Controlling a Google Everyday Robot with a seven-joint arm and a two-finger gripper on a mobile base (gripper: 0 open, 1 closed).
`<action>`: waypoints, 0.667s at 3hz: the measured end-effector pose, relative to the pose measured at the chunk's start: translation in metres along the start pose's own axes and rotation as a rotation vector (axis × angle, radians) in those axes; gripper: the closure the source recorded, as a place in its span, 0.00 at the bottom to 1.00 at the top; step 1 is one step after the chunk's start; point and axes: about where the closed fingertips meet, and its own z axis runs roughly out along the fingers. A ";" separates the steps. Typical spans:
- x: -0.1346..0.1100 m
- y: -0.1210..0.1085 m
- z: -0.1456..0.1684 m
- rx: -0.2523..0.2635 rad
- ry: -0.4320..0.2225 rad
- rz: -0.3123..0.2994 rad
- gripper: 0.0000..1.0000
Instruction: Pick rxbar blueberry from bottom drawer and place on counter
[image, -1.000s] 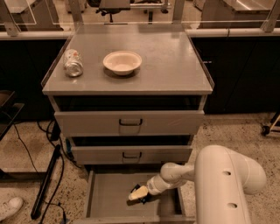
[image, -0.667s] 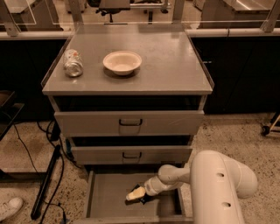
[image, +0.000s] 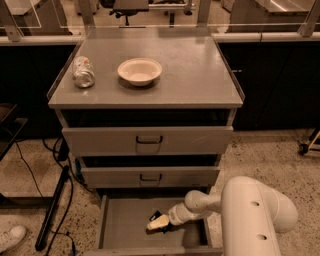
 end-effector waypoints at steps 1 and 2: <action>0.005 -0.022 -0.004 0.027 -0.022 0.024 0.00; 0.006 -0.024 -0.005 0.029 -0.024 0.027 0.00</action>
Offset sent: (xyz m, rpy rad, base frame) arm 0.0037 -0.0184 -0.0089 -0.0130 -0.0088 -0.0346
